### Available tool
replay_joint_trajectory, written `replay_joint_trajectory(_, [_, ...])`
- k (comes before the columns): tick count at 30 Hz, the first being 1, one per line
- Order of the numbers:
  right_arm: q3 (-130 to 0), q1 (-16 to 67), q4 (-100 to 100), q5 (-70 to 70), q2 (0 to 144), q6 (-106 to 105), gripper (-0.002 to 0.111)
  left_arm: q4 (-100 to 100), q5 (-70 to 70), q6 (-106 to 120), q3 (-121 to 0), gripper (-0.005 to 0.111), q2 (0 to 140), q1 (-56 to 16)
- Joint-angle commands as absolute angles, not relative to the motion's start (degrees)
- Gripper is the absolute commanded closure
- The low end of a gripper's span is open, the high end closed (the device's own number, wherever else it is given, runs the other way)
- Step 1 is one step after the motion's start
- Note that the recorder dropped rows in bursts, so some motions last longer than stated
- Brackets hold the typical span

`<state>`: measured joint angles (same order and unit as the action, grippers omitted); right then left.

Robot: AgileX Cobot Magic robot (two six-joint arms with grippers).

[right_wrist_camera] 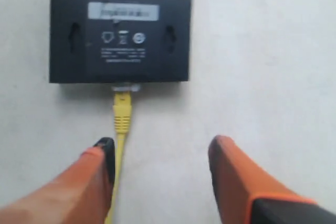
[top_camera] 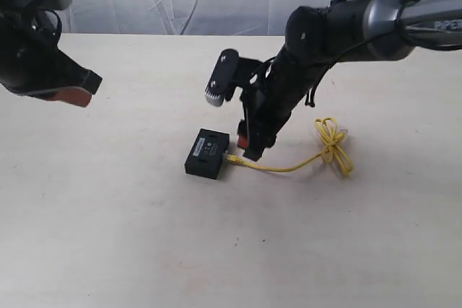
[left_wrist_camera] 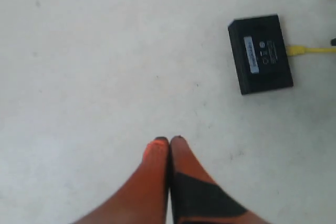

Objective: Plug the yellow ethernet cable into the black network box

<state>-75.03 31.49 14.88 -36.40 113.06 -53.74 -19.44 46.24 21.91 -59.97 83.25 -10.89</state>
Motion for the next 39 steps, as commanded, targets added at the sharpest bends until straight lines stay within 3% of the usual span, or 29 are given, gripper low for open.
replay_joint_trajectory(1, [-75.32,30.96,0.31,-38.93,106.88,-35.04,0.085,-13.10,41.89,21.11,-59.74,0.107,80.82,-10.85])
replay_joint_trajectory(3, [-75.32,29.50,-4.52,-43.09,105.04,-30.05,0.110,-6.94,42.80,16.87,-59.74,0.107,80.29,-10.85])
replay_joint_trajectory(10, [-74.30,16.51,-4.87,-54.49,97.50,-20.38,0.108,4.68,45.78,6.67,-59.63,0.107,76.26,-10.85])
replay_joint_trajectory(21, [-61.26,1.22,-3.17,-47.22,80.65,-16.40,0.108,3.13,41.88,6.79,-56.45,0.107,72.31,-10.85])
replay_joint_trajectory(39, [-40.90,0.09,3.86,-16.07,54.38,-14.81,0.108,0.00,19.93,6.01,-38.60,0.107,44.92,-10.85])
